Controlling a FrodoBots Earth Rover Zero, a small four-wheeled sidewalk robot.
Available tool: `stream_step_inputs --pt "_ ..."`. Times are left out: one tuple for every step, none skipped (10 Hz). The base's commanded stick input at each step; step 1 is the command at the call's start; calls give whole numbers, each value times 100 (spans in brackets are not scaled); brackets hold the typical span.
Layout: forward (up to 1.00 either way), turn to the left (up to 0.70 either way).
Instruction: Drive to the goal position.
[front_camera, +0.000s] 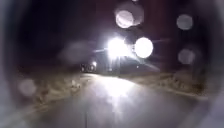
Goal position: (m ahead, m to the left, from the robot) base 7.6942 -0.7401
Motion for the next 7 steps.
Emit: stream_step_inputs --pt "85 4" --pt "85 3" --pt "85 4" --pt "85 5" --pt "85 7" --pt "85 10" --pt "85 13"
